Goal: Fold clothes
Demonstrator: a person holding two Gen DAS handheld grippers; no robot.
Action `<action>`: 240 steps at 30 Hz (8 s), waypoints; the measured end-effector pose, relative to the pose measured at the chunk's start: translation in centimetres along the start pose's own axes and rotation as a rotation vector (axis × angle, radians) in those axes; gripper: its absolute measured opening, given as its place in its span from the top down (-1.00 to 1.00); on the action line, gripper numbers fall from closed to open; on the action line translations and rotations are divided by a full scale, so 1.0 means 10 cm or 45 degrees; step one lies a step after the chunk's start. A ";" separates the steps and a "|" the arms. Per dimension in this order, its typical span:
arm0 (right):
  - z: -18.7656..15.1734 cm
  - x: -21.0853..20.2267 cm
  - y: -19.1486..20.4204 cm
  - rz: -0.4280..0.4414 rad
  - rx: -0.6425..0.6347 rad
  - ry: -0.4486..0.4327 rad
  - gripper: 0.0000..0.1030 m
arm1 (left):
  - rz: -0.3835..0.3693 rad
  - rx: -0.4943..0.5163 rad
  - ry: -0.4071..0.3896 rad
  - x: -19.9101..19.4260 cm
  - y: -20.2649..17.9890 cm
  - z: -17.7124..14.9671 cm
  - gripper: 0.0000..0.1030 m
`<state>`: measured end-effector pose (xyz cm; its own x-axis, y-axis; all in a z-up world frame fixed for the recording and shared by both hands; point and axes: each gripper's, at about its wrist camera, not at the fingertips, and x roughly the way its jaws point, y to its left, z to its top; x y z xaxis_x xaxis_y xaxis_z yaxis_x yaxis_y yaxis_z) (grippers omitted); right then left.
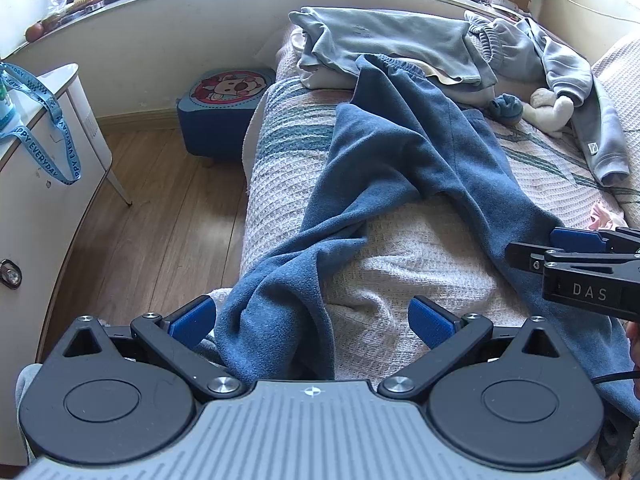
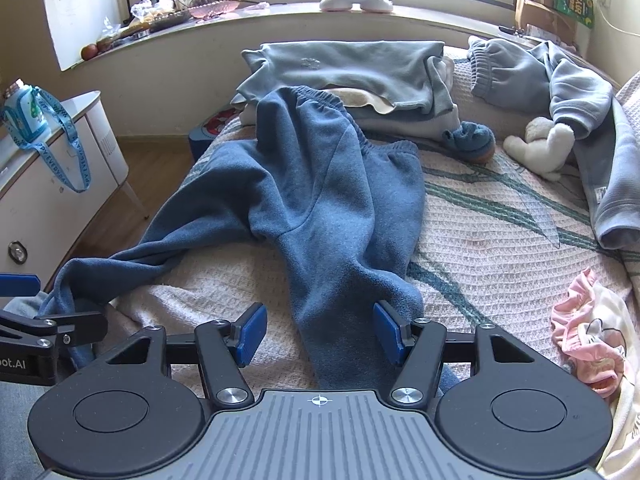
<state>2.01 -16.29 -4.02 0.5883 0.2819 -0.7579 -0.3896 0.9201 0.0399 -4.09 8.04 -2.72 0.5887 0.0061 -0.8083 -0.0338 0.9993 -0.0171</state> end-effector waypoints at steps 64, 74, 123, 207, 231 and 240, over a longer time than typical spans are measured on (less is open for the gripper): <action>-0.05 0.13 -0.04 -0.003 -0.001 0.017 -0.20 | 0.036 -0.047 0.216 0.71 -0.13 -0.02 -1.00; -0.03 0.12 -0.04 -0.003 -0.006 0.017 -0.20 | 0.015 -0.066 0.235 0.76 -0.12 -0.01 -1.00; -0.03 0.13 -0.09 -0.021 0.019 0.009 -0.21 | 0.077 -0.020 -0.052 0.37 -0.21 0.03 -1.00; -0.04 0.09 -0.17 -0.045 0.054 -0.017 -0.21 | 0.100 0.085 -0.117 0.16 -0.33 0.04 -1.00; -0.05 0.09 -0.19 -0.046 0.058 -0.011 -0.21 | 0.099 0.091 -0.113 0.17 -0.34 0.04 -1.00; -0.05 0.09 -0.19 -0.046 0.058 -0.008 -0.21 | 0.101 0.094 -0.108 0.17 -0.35 0.03 -1.00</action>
<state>2.92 -17.91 -5.11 0.6059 0.2497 -0.7554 -0.3352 0.9412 0.0423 -2.73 4.60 -3.85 0.6531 0.0851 -0.7524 -0.0253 0.9956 0.0907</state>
